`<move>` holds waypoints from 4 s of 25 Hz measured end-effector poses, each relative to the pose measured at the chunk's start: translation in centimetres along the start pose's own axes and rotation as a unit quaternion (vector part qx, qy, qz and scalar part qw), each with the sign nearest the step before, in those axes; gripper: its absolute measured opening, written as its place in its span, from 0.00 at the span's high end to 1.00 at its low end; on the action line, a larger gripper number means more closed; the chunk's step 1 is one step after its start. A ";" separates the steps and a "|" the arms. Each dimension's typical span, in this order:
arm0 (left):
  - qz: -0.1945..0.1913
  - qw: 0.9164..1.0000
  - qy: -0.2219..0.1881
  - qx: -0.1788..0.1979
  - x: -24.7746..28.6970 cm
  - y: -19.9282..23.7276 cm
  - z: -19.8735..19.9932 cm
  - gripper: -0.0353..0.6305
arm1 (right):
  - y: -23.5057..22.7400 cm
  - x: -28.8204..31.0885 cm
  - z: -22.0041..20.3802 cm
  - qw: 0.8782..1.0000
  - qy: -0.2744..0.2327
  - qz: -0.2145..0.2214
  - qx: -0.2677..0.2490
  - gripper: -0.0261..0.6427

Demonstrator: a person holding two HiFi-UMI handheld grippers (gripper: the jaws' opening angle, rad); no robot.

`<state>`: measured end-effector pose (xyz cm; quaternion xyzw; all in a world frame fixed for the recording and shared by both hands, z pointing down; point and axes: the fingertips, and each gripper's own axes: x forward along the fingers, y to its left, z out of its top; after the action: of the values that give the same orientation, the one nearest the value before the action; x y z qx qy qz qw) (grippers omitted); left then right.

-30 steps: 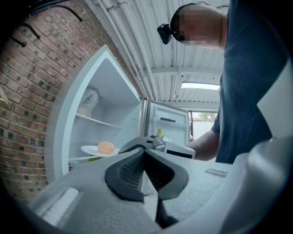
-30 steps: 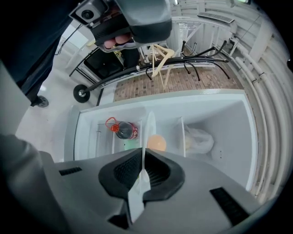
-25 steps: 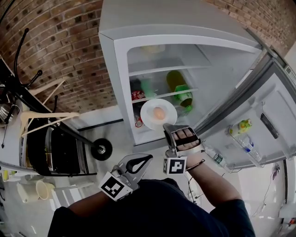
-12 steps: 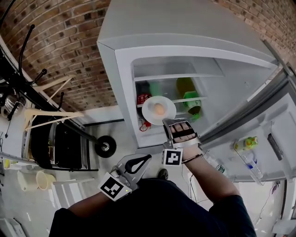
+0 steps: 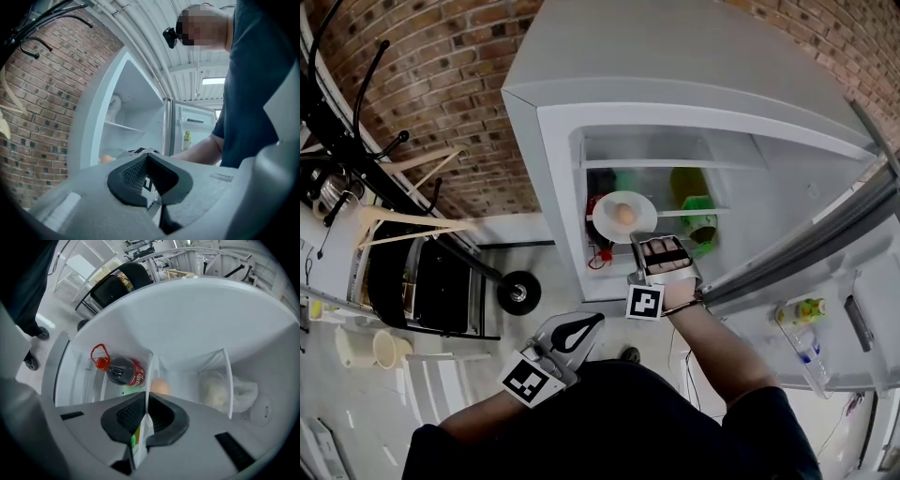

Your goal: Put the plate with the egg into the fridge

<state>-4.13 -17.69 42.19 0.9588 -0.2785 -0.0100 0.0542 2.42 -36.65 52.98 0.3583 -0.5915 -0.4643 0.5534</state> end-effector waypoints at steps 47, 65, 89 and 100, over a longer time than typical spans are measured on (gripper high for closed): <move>0.016 1.000 -0.003 0.006 -0.3 0.5 0.1 0.95 | 0.5 4.7 -0.5 0.999 0.012 0.048 0.010 0.77; -0.018 1.000 -0.009 0.004 0.8 -0.1 0.4 0.95 | -0.7 -7.6 2.5 0.935 -0.084 0.127 0.321 0.77; -0.023 1.000 -0.004 0.009 0.9 -0.3 0.5 0.95 | -3.5 -16.9 6.3 0.706 -0.290 0.205 0.612 0.94; -0.020 1.000 -0.004 0.010 0.5 -0.4 0.6 0.95 | -3.1 -17.1 6.6 0.689 -0.301 0.216 0.623 0.94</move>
<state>-3.48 -17.67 41.51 0.9645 -0.2600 -0.0123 0.0437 -2.11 -20.60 44.78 0.3243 -0.9405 0.0602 0.0809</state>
